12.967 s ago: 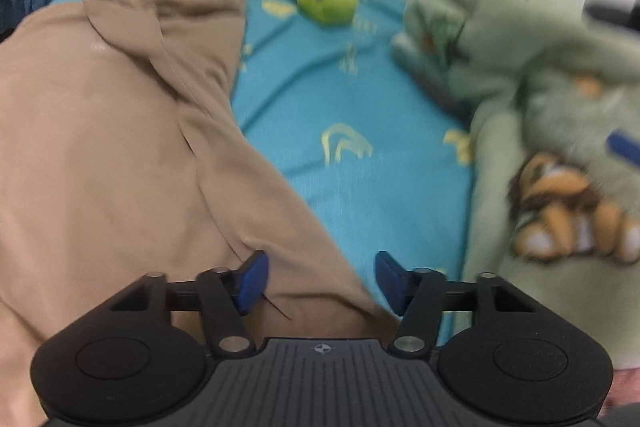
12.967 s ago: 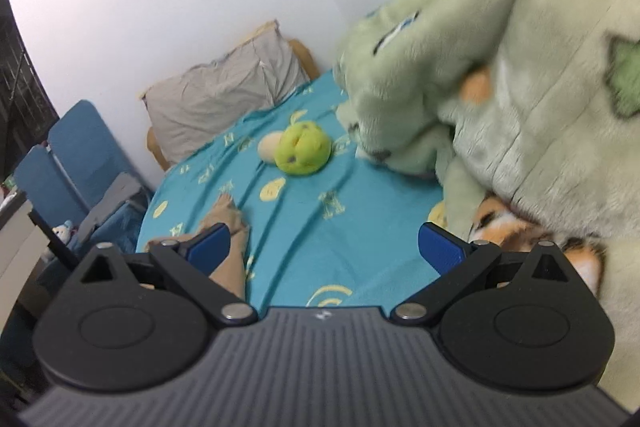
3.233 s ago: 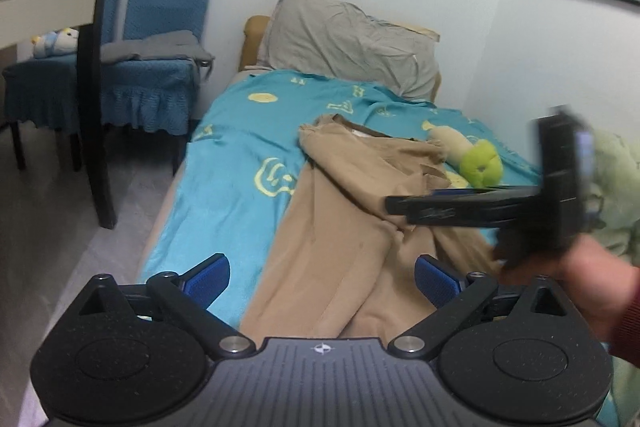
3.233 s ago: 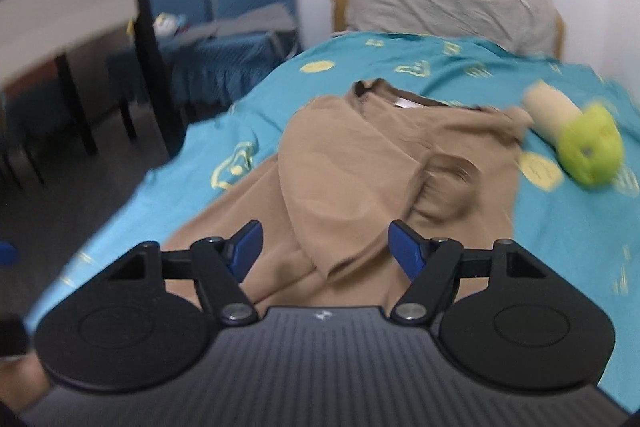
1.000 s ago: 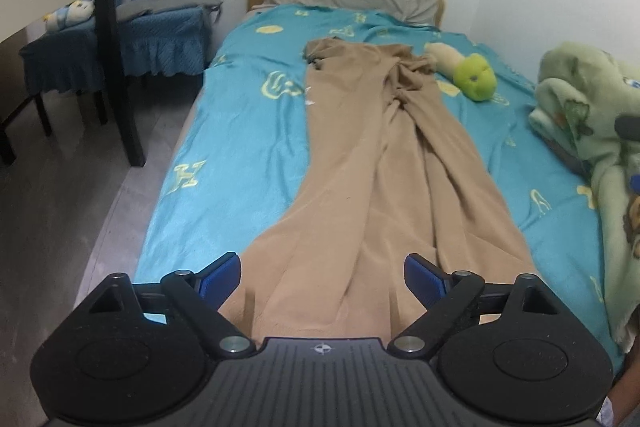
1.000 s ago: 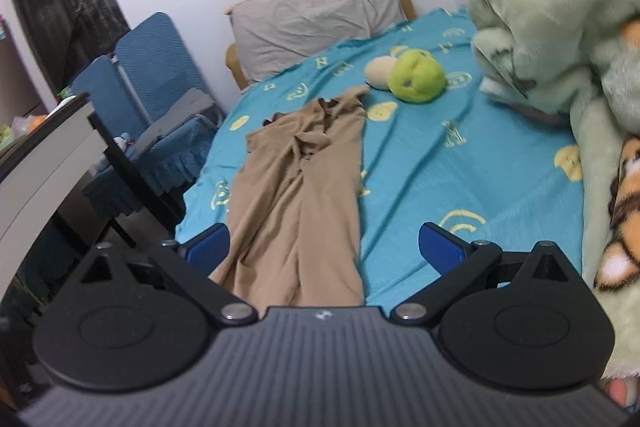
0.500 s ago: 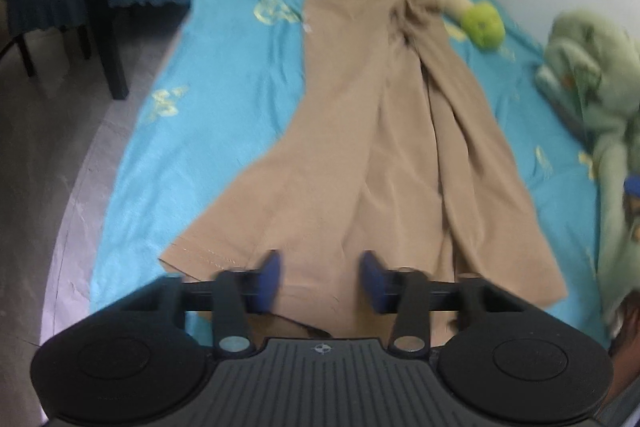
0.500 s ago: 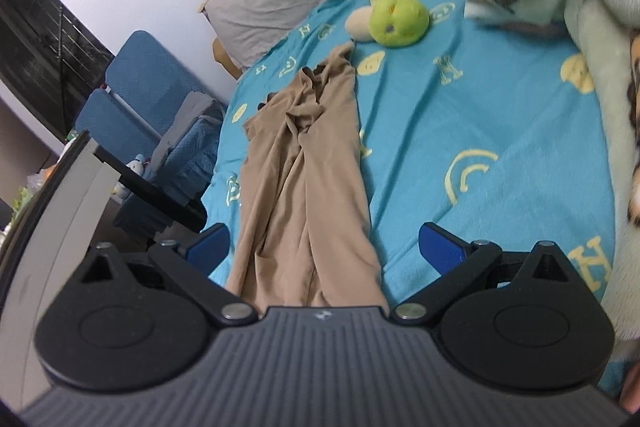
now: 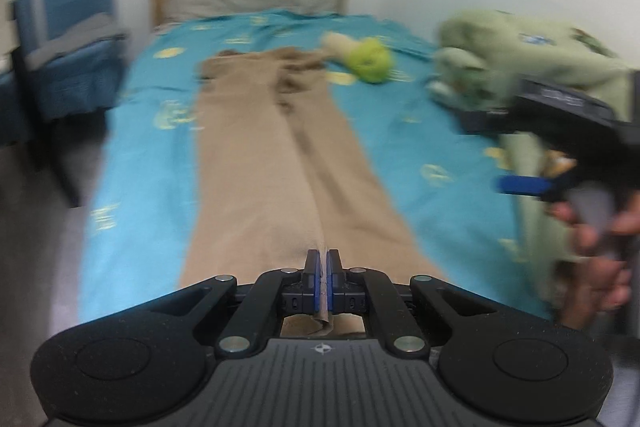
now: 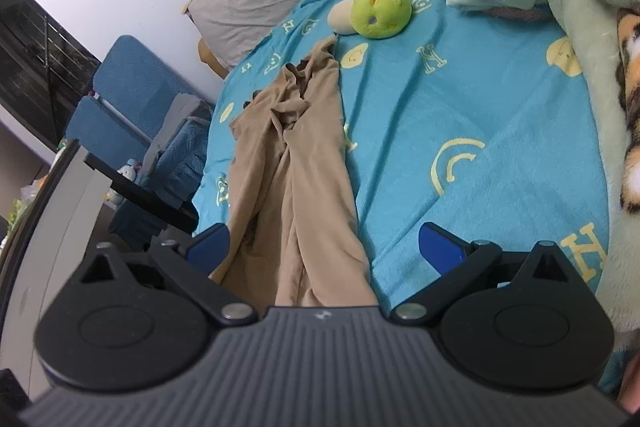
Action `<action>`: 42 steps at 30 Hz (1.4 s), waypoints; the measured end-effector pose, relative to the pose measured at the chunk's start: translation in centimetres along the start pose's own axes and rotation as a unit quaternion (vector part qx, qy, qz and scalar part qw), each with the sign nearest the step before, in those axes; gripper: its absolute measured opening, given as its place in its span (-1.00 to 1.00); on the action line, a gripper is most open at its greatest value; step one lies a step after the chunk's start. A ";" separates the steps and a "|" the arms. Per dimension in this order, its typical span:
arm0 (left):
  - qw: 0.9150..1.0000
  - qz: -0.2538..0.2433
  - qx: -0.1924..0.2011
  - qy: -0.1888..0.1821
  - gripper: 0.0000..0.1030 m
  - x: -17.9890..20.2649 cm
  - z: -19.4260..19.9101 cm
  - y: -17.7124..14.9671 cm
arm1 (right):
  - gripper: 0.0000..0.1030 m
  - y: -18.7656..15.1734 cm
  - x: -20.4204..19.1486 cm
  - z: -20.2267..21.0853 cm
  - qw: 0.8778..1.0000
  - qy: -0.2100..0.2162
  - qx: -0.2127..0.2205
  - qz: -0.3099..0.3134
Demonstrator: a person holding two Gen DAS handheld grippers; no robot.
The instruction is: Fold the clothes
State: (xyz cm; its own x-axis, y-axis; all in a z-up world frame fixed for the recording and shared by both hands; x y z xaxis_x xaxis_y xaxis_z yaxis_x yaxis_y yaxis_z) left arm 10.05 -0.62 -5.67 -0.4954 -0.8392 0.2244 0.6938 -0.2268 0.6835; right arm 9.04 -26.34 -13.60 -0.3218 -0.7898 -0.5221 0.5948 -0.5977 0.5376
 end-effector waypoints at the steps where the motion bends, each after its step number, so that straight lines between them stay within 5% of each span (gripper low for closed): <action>1: 1.000 0.005 -0.015 -0.013 -0.94 0.1 -1.0 -0.3 | 0.98 -0.1 0.0 -0.1 1.000 -0.001 -0.002 0.003; 7: 0.992 0.054 -0.077 -0.084 -0.70 -1.2 -5.2 -2.2 | 0.98 -0.9 0.5 -1.2 0.999 -0.005 -0.030 0.012; 10: 0.986 0.116 -0.036 -0.117 -0.09 -4.5 -3.6 -2.5 | 0.97 -1.3 1.0 -2.1 0.999 -0.001 -0.052 -0.007; 13: 0.976 0.192 0.026 -0.102 0.59 -8.4 -1.8 -2.7 | 0.95 -1.9 1.1 -3.2 0.997 -0.006 -0.075 -0.013; 16: 0.960 0.268 0.060 -0.058 0.62 -12.2 -1.5 -3.4 | 0.91 -2.9 1.2 -4.7 0.994 -0.018 -0.108 -0.013; 20: 0.942 0.332 0.029 -0.035 0.62 -15.0 -3.7 -4.2 | 0.76 -4.3 1.3 -6.4 0.989 -0.027 -0.147 -0.017; 24: 0.955 0.296 0.001 -0.015 0.65 -14.1 -5.4 -4.1 | 0.65 -5.4 0.4 -7.0 0.986 -0.030 -0.165 0.013; 27: 0.963 0.267 -0.025 -0.042 0.63 -13.6 -5.1 -4.8 | 0.65 -6.1 -0.2 -6.7 0.984 -0.023 -0.174 0.030; 32: 0.963 0.249 -0.047 -0.092 0.12 -11.6 -5.3 -5.4 | 0.63 -7.5 -1.5 -6.0 0.979 -0.012 -0.189 0.069; 36: 0.966 0.246 -0.049 -0.068 -0.87 -11.3 -5.3 -5.5 | 0.07 -8.3 -2.6 -5.6 0.972 -0.042 -0.187 0.138; 37: 0.966 0.246 -0.045 -0.063 -0.87 -11.3 -5.1 -5.4 | -0.31 -8.5 -3.0 -5.4 0.968 -0.049 -0.190 0.158; 39: 0.966 0.249 -0.014 -0.068 -0.88 -11.0 -3.5 -5.0 | -0.69 -8.5 -3.2 -4.9 0.963 -0.055 -0.195 0.177; 42: 0.964 0.253 0.034 -0.075 -0.90 -10.5 -1.0 -4.3 | -0.75 -7.3 -3.3 -2.8 0.966 -0.046 -0.177 0.181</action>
State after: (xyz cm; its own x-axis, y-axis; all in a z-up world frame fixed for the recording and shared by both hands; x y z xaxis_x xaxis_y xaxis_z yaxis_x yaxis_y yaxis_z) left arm 12.84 8.69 -11.65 -0.1771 -0.7516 0.6354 0.8329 0.2295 0.5037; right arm 7.83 -18.95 -17.70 -0.0998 -0.9574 -0.2711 0.8901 -0.2077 0.4057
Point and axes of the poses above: each gripper's, at about its wrist camera, not at the fingertips, and z roughly against the way its jaws point, x to its right, y to its top, the point moved 1 cm from there along -z, roughly the way its jaws point, and after that the axes turned 9 degrees about -y, right-handed, at the moved point
